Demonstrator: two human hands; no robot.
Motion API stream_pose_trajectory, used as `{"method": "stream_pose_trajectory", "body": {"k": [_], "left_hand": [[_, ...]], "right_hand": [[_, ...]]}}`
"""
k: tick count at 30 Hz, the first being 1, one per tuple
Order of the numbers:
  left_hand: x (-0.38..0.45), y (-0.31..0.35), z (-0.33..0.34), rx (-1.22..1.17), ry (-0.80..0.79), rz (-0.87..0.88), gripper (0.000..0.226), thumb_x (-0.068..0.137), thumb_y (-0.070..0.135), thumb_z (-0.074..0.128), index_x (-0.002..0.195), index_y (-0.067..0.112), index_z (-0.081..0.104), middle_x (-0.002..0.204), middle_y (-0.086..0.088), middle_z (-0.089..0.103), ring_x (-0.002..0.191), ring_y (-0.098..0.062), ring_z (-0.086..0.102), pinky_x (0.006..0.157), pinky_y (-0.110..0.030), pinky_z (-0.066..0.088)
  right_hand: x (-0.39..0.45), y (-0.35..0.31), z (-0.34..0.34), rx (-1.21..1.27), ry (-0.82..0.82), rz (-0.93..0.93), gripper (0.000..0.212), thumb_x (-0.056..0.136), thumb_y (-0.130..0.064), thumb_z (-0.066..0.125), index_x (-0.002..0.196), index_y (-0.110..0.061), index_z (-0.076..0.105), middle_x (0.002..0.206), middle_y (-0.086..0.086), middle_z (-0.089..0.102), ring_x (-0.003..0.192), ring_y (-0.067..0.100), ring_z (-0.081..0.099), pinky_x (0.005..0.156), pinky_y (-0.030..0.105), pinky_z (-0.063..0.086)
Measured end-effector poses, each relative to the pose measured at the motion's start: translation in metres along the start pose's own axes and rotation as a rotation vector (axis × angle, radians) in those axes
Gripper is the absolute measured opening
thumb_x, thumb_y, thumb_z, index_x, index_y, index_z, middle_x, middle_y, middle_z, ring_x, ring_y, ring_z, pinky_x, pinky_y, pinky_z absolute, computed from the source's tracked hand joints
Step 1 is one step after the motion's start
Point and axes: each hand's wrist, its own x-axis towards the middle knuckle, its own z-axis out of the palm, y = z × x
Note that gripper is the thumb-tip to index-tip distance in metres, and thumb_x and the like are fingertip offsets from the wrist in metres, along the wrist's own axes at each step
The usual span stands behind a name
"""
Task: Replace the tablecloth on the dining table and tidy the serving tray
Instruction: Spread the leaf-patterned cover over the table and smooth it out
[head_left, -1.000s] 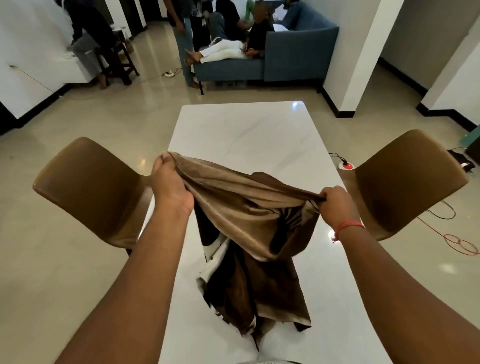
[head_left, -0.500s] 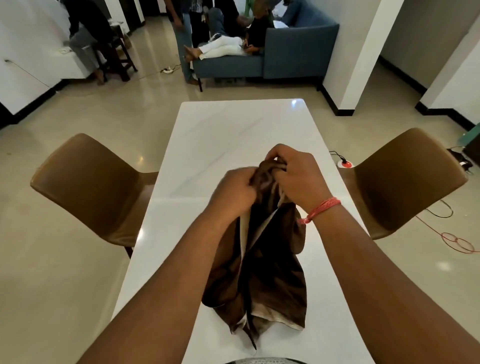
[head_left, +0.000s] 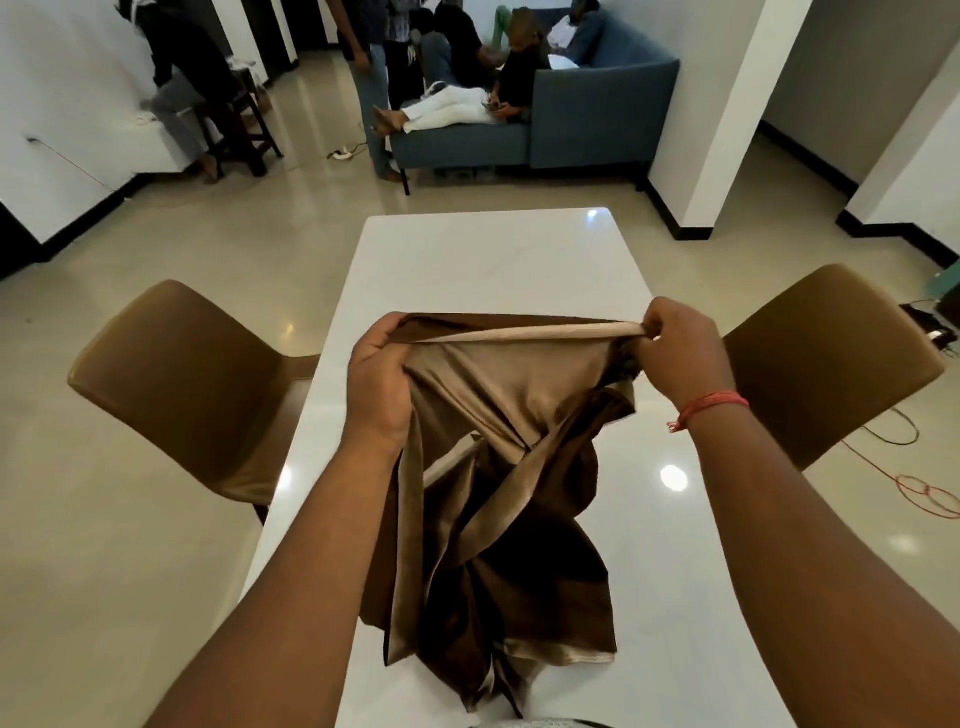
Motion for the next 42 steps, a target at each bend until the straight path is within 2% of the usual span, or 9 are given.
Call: {"method": "stream_pose_trajectory", "body": {"k": [7, 11, 15, 19, 24, 28, 34, 37, 42], "left_hand": [[0.011, 0.006, -0.008, -0.085, 0.221, 0.058, 0.040, 0.089, -0.005, 0.043, 0.094, 0.022, 0.073, 0.090, 0.002, 0.071, 0.088, -0.015, 0.064, 0.080, -0.027, 0.054], [0.018, 0.007, -0.013, 0.314, 0.126, -0.016, 0.032, 0.089, 0.001, 0.050, 0.110, 0.022, 0.062, 0.104, 0.004, 0.068, 0.103, -0.017, 0.063, 0.088, -0.029, 0.054], [0.005, 0.007, 0.012, 0.624, -0.367, 0.157, 0.066, 0.087, 0.017, 0.070, 0.143, 0.030, 0.037, 0.143, 0.007, 0.043, 0.131, -0.003, 0.041, 0.103, -0.011, 0.033], [-0.008, 0.018, 0.055, 0.834, -0.682, 0.133, 0.058, 0.089, 0.042, 0.068, 0.140, 0.034, 0.041, 0.126, 0.015, 0.057, 0.113, -0.004, 0.056, 0.088, -0.014, 0.043], [0.009, 0.021, 0.040, 0.736, -0.362, 0.244, 0.015, 0.090, 0.010, 0.053, 0.089, 0.019, 0.065, 0.082, 0.005, 0.066, 0.080, -0.012, 0.061, 0.072, -0.031, 0.047], [0.023, 0.011, 0.014, 0.471, -0.112, 0.150, 0.017, 0.094, 0.026, 0.050, 0.088, 0.020, 0.065, 0.083, 0.003, 0.065, 0.080, -0.015, 0.058, 0.076, -0.035, 0.047], [0.024, -0.002, -0.009, 0.466, 0.237, -0.024, 0.019, 0.098, 0.021, 0.044, 0.092, 0.022, 0.063, 0.089, 0.006, 0.063, 0.083, -0.013, 0.059, 0.073, -0.032, 0.047], [0.018, -0.005, -0.003, 0.693, 0.056, 0.047, 0.039, 0.091, 0.017, 0.061, 0.129, 0.026, 0.051, 0.131, 0.003, 0.049, 0.120, -0.012, 0.049, 0.098, -0.029, 0.046], [-0.014, 0.001, 0.053, 0.874, -0.676, 0.277, 0.095, 0.081, 0.049, 0.073, 0.152, 0.043, 0.010, 0.156, 0.008, 0.028, 0.141, -0.010, 0.034, 0.110, -0.032, 0.036]], "right_hand": [[0.011, -0.022, -0.042, 0.458, 0.541, 0.068, 0.015, 0.089, -0.002, 0.047, 0.096, -0.014, 0.051, 0.079, -0.012, 0.047, 0.069, -0.007, 0.048, 0.061, 0.013, 0.038], [0.004, -0.038, -0.044, 0.377, 0.247, -0.121, 0.013, 0.094, -0.013, 0.053, 0.105, -0.011, 0.059, 0.084, -0.007, 0.056, 0.074, 0.001, 0.049, 0.068, 0.012, 0.039], [-0.014, -0.065, -0.024, 0.255, -0.162, -0.429, 0.015, 0.088, -0.008, 0.063, 0.101, -0.014, 0.067, 0.086, 0.000, 0.066, 0.077, 0.008, 0.057, 0.074, 0.024, 0.047], [-0.026, -0.082, -0.007, 0.307, -0.226, -0.490, 0.015, 0.086, -0.008, 0.066, 0.098, -0.018, 0.066, 0.081, -0.005, 0.064, 0.074, 0.011, 0.060, 0.068, 0.021, 0.047], [-0.017, -0.044, 0.004, 0.112, -0.216, -0.442, 0.010, 0.087, -0.015, 0.068, 0.093, -0.019, 0.061, 0.084, -0.008, 0.054, 0.083, 0.017, 0.056, 0.067, 0.026, 0.037], [-0.016, 0.003, 0.009, -0.085, -0.243, -0.186, 0.023, 0.081, -0.001, 0.058, 0.097, -0.015, 0.066, 0.095, 0.006, 0.061, 0.091, 0.031, 0.060, 0.075, 0.035, 0.048], [-0.010, 0.005, -0.014, 0.248, -0.061, 0.090, 0.026, 0.085, 0.001, 0.058, 0.099, -0.019, 0.066, 0.084, -0.008, 0.065, 0.074, 0.014, 0.062, 0.076, 0.035, 0.057], [-0.011, -0.017, -0.023, 0.293, -0.185, 0.027, 0.027, 0.085, 0.001, 0.055, 0.095, -0.021, 0.066, 0.083, -0.006, 0.068, 0.076, 0.018, 0.067, 0.071, 0.035, 0.058], [-0.020, -0.065, -0.011, 0.378, -0.374, -0.081, 0.022, 0.084, -0.002, 0.055, 0.095, -0.020, 0.062, 0.085, 0.003, 0.072, 0.072, 0.022, 0.068, 0.059, 0.032, 0.055]]}}
